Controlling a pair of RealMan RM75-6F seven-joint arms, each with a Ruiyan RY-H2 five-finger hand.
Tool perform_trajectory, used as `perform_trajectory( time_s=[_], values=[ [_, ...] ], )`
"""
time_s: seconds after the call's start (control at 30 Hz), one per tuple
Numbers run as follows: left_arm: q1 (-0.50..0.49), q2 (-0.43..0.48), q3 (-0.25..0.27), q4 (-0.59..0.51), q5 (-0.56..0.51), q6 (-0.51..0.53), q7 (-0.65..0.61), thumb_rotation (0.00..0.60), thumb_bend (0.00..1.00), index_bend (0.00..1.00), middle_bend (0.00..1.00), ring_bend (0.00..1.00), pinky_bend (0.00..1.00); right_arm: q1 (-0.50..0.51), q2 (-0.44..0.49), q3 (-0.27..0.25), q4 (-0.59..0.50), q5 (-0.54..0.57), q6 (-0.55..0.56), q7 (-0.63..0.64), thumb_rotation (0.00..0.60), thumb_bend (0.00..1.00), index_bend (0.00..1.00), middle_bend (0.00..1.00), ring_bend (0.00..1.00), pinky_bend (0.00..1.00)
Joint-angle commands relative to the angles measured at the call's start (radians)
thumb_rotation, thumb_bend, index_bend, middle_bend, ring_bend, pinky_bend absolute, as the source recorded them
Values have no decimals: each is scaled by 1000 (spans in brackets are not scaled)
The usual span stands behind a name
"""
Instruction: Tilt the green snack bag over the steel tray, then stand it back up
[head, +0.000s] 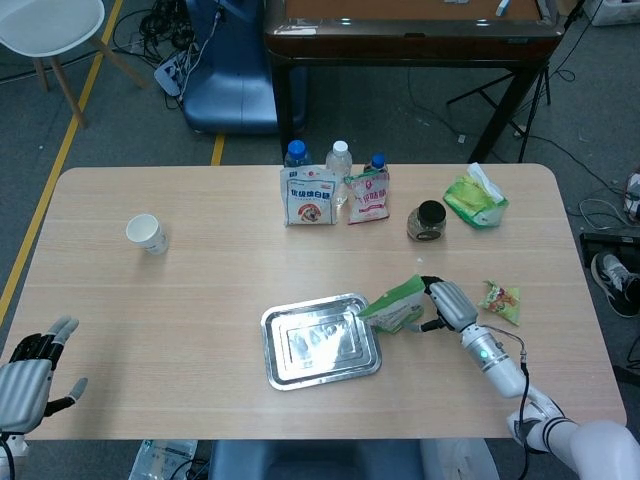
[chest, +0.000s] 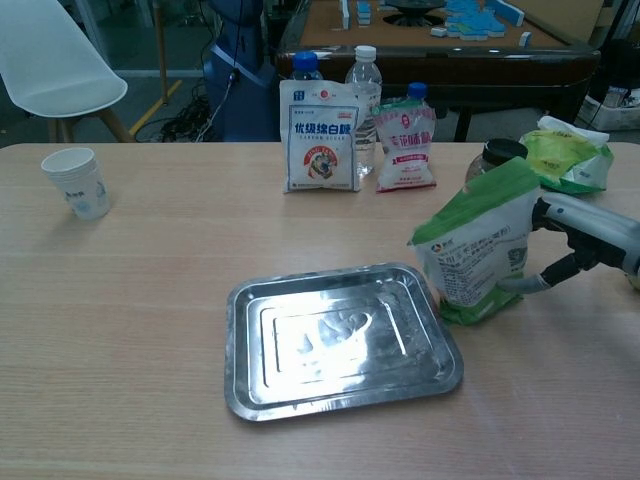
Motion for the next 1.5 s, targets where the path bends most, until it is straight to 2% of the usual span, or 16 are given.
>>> perform_trajectory(
  time_s=[0.03, 0.2, 0.37, 0.6, 0.83, 1.0, 1.23, 1.5],
  values=[
    [-1, 0, 1, -2, 2, 0, 0, 600, 250, 108, 91, 201, 109, 2, -43, -1, 56, -7, 17, 21, 600, 171, 481, 449, 328, 304],
    [2, 1, 2, -4, 5, 4, -5, 600, 250, 108, 91, 201, 109, -3, -91, 4, 126, -6, 47, 37, 600, 273, 575, 515, 412, 411],
    [3, 2, 5, -3, 6, 2, -9, 600, 250, 108, 91, 200, 109, -12, -116, 13, 163, -3, 92, 50, 600, 319, 662, 572, 475, 487],
    [3, 1, 1, 1, 5, 4, -13, 600, 250, 108, 87, 201, 109, -15, -124, 17, 172, -14, 157, 51, 600, 319, 700, 602, 504, 526],
    [5, -2, 2, 6, 8, 9, -18, 600, 250, 108, 86, 201, 109, 6, -88, 9, 108, -46, 215, 25, 600, 319, 720, 621, 526, 566],
    [7, -2, 1, 12, 7, 12, -25, 600, 250, 108, 86, 201, 109, 28, -39, 5, 21, -67, 233, -7, 600, 360, 735, 632, 553, 590],
    [5, 3, -2, 15, 8, 12, -31, 600, 250, 108, 86, 201, 109, 83, 80, -5, -176, -113, 224, -97, 600, 441, 771, 674, 617, 646],
    [3, 0, 0, 18, 9, 6, -40, 600, 250, 108, 86, 200, 109, 179, 292, -15, -529, -126, 65, -231, 600, 473, 773, 699, 666, 674]
  ],
)
